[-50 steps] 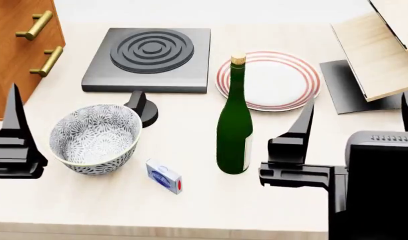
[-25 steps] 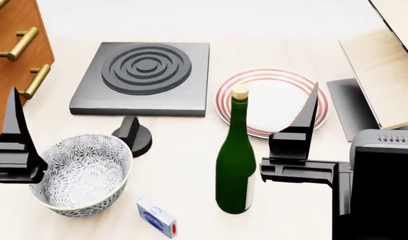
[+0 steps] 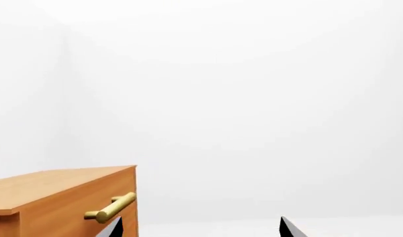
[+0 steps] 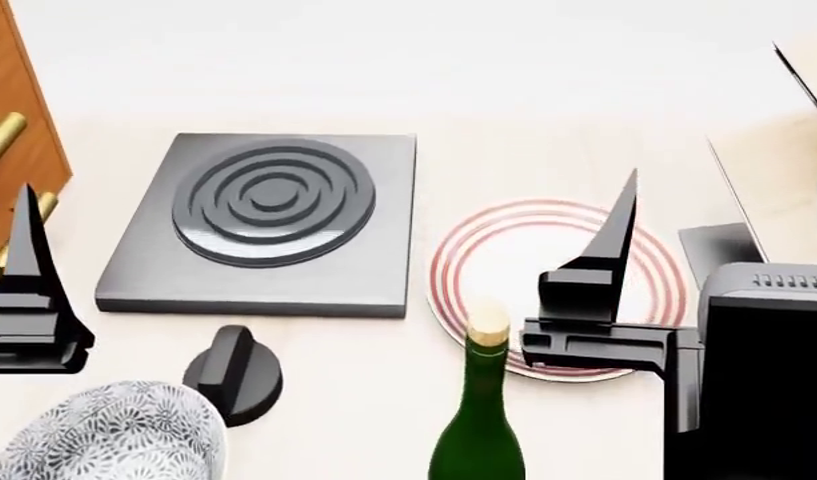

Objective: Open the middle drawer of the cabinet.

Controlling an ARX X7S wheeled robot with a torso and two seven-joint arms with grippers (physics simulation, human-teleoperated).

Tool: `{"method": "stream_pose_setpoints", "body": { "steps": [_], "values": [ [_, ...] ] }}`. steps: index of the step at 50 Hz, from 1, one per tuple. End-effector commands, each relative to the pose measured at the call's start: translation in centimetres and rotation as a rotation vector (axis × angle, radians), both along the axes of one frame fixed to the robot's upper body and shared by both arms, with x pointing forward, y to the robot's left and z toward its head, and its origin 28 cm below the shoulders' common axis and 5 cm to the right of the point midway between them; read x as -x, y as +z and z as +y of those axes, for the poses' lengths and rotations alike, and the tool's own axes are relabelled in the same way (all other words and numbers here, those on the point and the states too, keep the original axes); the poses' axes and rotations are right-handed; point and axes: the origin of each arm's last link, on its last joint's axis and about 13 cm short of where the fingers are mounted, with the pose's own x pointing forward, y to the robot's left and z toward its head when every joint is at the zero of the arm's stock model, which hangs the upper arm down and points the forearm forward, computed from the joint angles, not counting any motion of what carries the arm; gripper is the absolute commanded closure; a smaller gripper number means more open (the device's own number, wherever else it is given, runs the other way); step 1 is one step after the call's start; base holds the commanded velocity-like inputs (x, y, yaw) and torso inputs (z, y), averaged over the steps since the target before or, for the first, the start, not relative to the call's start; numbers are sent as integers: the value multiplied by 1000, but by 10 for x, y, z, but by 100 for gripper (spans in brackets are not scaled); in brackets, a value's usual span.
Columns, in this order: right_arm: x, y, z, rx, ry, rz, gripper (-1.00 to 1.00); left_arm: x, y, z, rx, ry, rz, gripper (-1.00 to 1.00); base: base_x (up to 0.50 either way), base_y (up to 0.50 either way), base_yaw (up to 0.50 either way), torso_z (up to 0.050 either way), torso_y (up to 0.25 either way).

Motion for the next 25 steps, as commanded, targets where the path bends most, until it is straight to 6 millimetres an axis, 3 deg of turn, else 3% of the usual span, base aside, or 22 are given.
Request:
{"method": "stream_pose_setpoints", "body": {
  "steps": [1, 22, 25],
  "values": [
    [0, -1, -1, -3, -3, 4, -100, 0, -2, 0, -2, 3, 2, -100, 418, 0, 0, 0, 15],
    [-1, -3, 0, -2, -7, 9, -100, -3, -9, 1, -25, -3, 15, -100, 420, 0, 0, 0, 1],
    [-1, -4, 0, 7, -16, 12, -100, -5, -11, 2, -62, -6, 13, -100, 0, 0, 0, 0, 0]
  ]
}}
